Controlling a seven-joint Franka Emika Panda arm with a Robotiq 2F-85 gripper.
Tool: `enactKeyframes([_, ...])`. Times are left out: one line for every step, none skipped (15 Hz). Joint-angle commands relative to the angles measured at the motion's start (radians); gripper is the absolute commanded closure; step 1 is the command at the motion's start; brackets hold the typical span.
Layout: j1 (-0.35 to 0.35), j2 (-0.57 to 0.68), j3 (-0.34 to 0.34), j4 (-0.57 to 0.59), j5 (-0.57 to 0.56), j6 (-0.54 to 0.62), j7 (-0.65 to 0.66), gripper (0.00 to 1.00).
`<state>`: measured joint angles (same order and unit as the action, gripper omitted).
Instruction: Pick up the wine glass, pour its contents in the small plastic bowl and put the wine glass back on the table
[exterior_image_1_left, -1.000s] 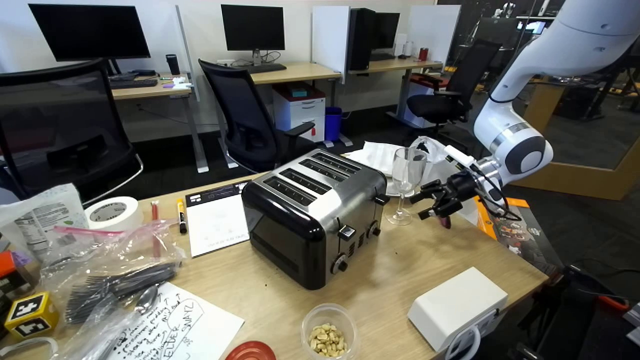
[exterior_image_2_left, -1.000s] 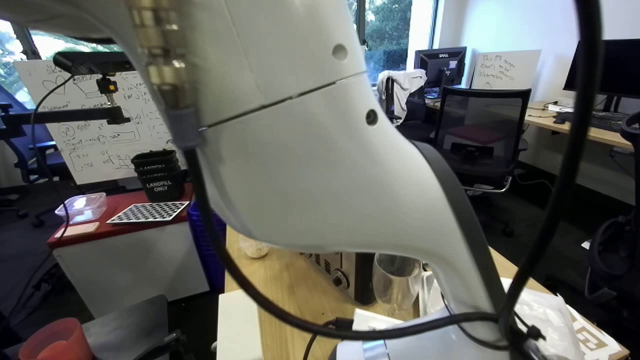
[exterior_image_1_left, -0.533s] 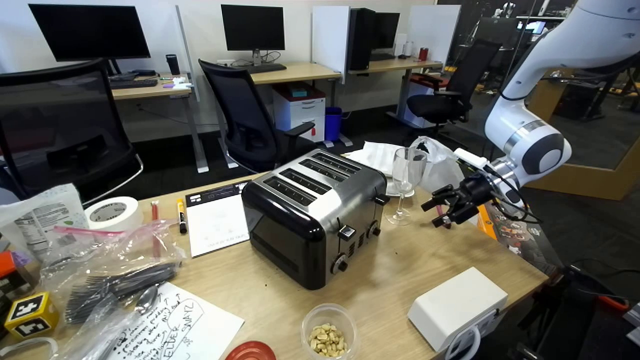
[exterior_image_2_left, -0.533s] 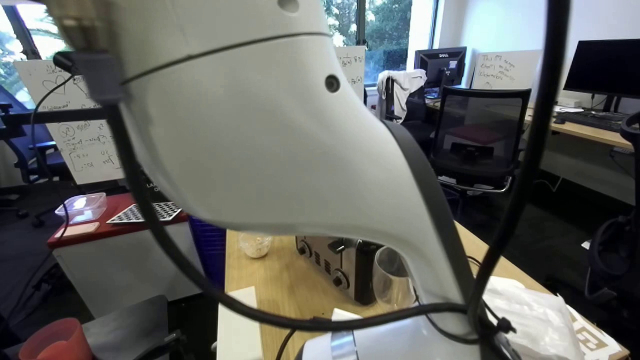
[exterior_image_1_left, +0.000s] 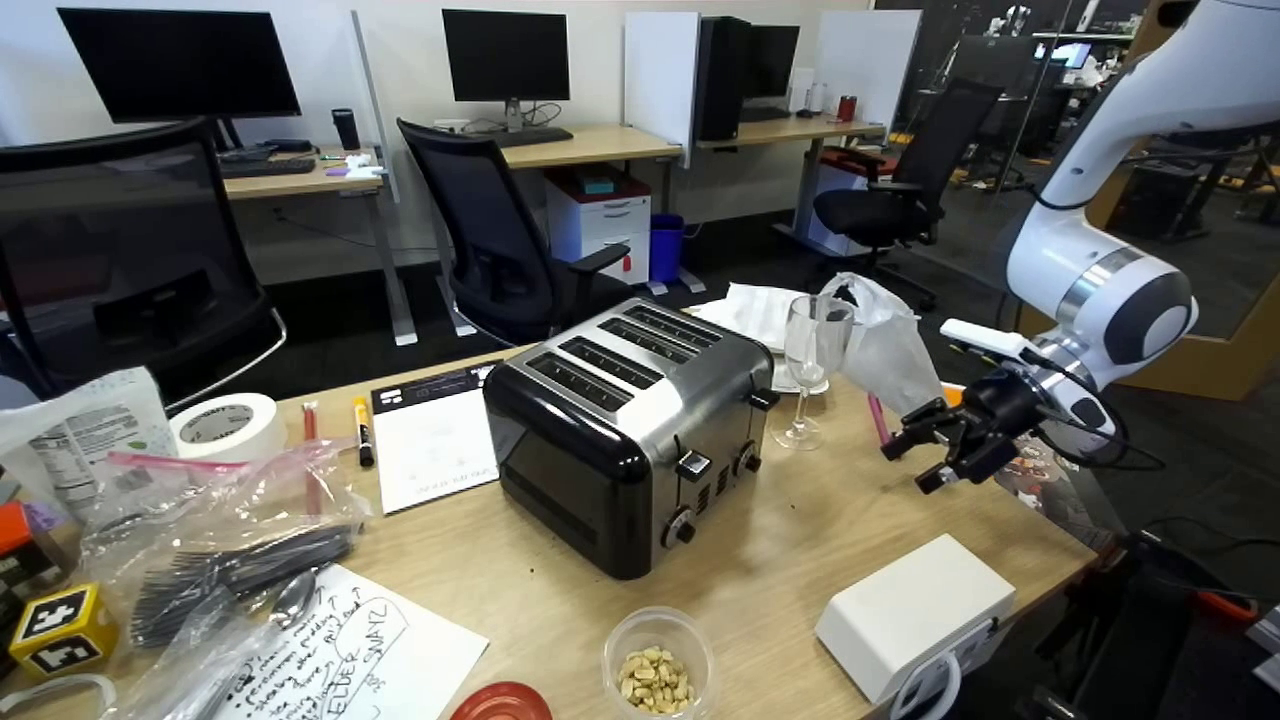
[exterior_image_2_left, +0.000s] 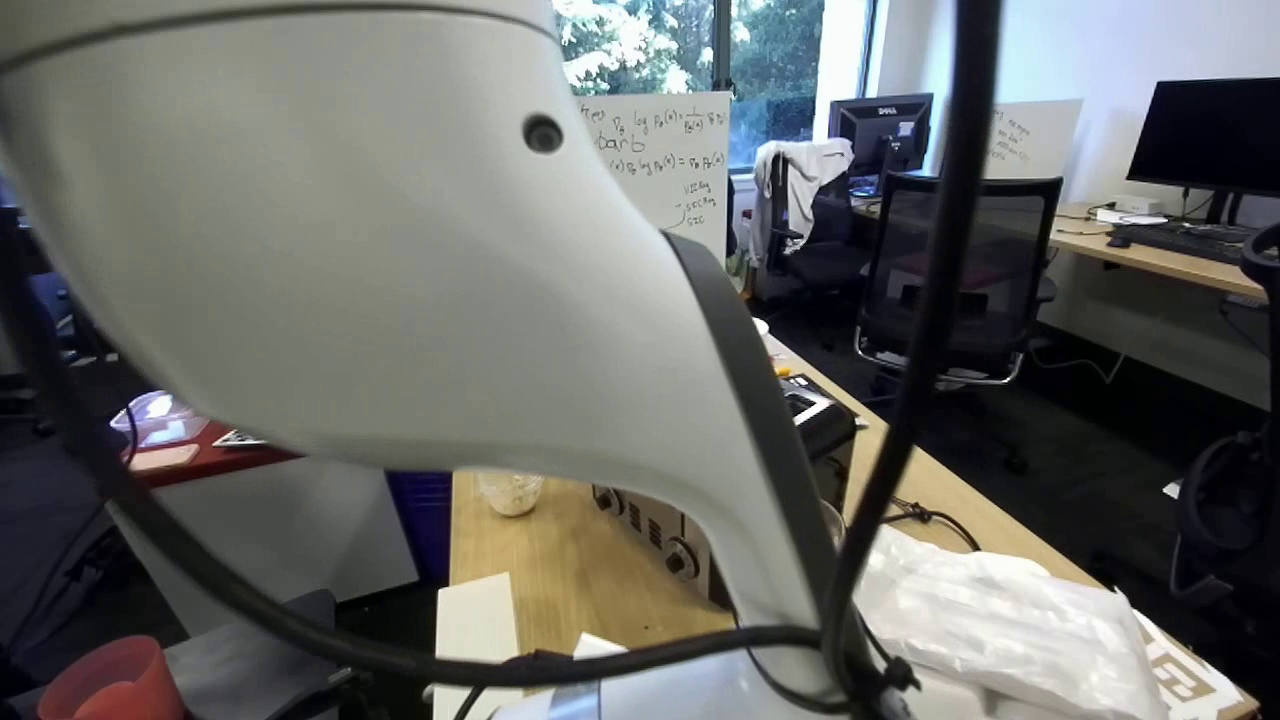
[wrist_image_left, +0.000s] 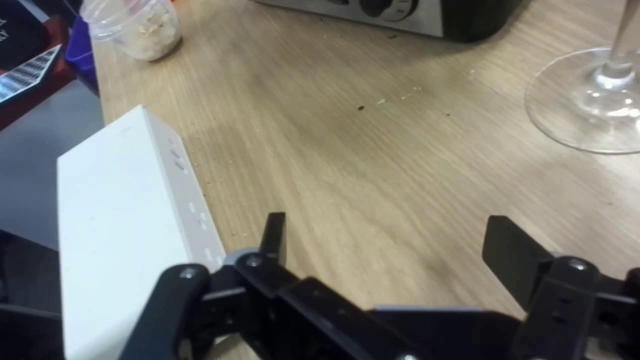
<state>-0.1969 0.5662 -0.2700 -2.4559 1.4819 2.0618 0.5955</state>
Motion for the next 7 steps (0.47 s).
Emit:
enactKeyframes([-0.002, -0.015, -0.005, -0.014, -0.022, -0.014, 0.005, 0.0])
enactKeyframes([-0.003, -0.027, -0.008, -0.023, -0.029, -0.02, 0.007, 0.0])
enactKeyframes([-0.004, -0.035, -0.009, -0.026, -0.032, -0.021, 0.009, 0.0])
enactKeyframes([-0.004, -0.037, -0.009, -0.027, -0.033, -0.021, 0.01, 0.0])
enactKeyframes([-0.004, -0.037, -0.009, -0.028, -0.033, -0.021, 0.01, 0.0])
enactKeyframes([-0.004, -0.037, -0.009, -0.028, -0.033, -0.021, 0.01, 0.0])
enactKeyframes([-0.004, -0.037, -0.009, -0.029, -0.033, -0.021, 0.01, 0.0])
